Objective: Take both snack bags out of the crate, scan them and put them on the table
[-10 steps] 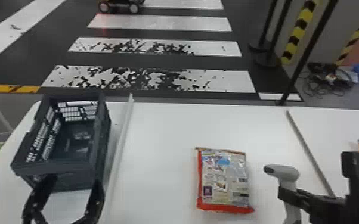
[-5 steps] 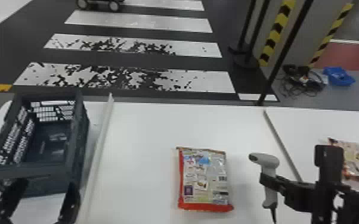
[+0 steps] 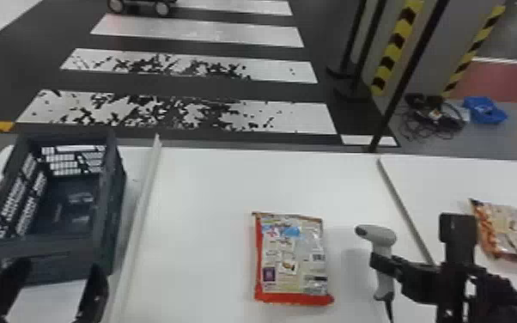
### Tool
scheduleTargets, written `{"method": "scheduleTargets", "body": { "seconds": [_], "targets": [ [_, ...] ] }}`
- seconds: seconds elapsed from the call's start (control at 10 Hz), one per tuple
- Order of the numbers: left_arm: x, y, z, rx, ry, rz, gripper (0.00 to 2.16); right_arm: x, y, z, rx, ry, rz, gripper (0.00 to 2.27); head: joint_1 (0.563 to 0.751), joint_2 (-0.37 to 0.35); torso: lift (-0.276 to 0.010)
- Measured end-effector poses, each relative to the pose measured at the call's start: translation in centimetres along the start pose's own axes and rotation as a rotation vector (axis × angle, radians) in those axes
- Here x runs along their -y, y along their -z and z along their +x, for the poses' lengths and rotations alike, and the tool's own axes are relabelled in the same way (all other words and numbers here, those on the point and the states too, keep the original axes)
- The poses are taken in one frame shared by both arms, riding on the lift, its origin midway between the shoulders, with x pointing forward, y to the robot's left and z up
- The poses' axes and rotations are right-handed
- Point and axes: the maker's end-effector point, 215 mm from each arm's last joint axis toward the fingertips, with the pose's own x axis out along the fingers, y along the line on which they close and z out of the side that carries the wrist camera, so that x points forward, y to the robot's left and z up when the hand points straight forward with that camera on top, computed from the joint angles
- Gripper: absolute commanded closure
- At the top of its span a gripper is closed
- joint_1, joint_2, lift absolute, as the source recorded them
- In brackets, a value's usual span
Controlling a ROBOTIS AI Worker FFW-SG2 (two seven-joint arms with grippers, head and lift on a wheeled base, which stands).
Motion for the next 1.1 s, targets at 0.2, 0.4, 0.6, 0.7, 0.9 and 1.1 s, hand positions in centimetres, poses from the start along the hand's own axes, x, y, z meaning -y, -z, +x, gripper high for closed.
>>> {"method": "scheduleTargets", "body": {
  "seconds": [0.2, 0.4, 0.6, 0.7, 0.9, 1.1],
  "targets": [
    [-0.1, 0.0, 0.0, 0.000, -0.002, -0.002, 0.15, 0.2, -0.1, 0.4, 0.003, 0.007, 0.003, 1.93, 0.695, -0.118, -0.094],
    [-0.1, 0.0, 0.0, 0.001, -0.003, -0.001, 0.15, 0.4, 0.2, 0.6, -0.002, 0.010, 0.006, 1.93, 0.695, -0.118, -0.094],
    [-0.1, 0.0, 0.0, 0.000, -0.003, -0.001, 0.15, 0.5, 0.9, 1.0, -0.020, 0.011, 0.001, 1.93, 0.695, -0.119, -0.094],
    [-0.1, 0.0, 0.0, 0.001, -0.003, -0.001, 0.15, 0.4, 1.1, 1.2, -0.027, 0.010, -0.003, 1.93, 0.695, -0.117, -0.094],
    [-0.1, -0.2, -0.1, 0.008, -0.003, -0.001, 0.15, 0.4, 1.2, 1.5, -0.025, 0.010, -0.007, 0.72, 0.695, -0.116, -0.094],
    [-0.1, -0.3, -0.2, 0.009, -0.001, -0.001, 0.15, 0.4, 0.8, 1.4, -0.012, 0.010, -0.011, 0.00, 0.695, -0.116, -0.094]
  ]
}}
